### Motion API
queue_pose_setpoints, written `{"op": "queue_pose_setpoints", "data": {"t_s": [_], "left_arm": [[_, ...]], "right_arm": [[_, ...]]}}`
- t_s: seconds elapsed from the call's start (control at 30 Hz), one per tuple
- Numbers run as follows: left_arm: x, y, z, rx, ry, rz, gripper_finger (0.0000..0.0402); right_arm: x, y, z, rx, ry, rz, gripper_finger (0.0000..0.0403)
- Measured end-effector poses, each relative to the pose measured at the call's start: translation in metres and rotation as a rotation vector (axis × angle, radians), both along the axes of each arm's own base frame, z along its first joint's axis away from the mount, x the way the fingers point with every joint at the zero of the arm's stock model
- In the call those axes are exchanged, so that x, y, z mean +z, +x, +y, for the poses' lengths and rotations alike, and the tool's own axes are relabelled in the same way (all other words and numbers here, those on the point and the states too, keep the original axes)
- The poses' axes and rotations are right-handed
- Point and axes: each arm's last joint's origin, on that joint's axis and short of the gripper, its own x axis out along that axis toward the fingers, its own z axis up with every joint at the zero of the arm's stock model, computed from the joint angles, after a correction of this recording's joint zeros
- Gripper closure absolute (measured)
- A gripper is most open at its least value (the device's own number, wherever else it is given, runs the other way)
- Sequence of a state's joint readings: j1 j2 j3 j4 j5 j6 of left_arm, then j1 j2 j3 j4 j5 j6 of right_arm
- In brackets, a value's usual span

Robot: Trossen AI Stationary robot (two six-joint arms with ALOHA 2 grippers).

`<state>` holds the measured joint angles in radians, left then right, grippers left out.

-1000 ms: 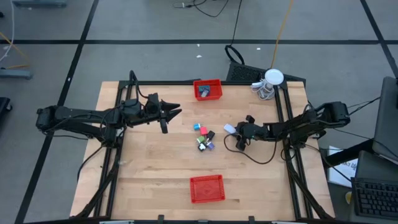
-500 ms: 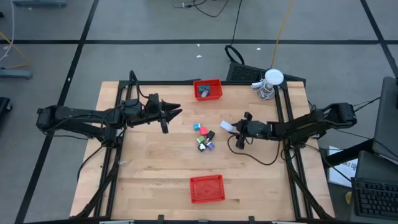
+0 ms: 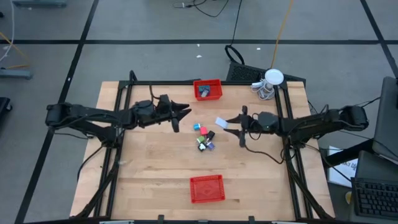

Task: Pick & Place Office items
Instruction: Put the white timer into the top orange bin

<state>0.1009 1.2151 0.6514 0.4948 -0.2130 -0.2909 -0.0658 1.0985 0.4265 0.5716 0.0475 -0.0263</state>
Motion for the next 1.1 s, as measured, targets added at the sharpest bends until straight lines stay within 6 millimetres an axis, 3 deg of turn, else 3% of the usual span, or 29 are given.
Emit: {"op": "queue_pose_setpoints", "data": {"t_s": [0.23,0.5,0.7,0.87,1.1], "left_arm": [[-0.012,0.014,-0.001,-0.015,-0.019,-0.021,0.0282],[-0.022,0.029,0.002,-0.043,-0.381,-0.131,0.0273],[-0.033,0.051,-0.004,-0.057,-0.548,-0.131,0.0194],[-0.036,0.075,-0.007,-0.102,-0.576,-0.109,0.0127],[-0.035,0.101,-0.007,-0.168,-0.587,-0.094,0.0090]], "right_arm": [[0.015,0.010,0.000,0.017,-0.090,-0.033,0.0252],[0.021,0.014,0.000,0.027,-0.172,-0.028,0.0249],[0.014,0.016,0.006,0.060,-0.204,0.021,0.0252],[0.013,0.018,0.013,0.022,-0.267,0.026,0.0250],[0.013,0.018,0.018,0.009,-0.300,0.031,0.0253]]}}
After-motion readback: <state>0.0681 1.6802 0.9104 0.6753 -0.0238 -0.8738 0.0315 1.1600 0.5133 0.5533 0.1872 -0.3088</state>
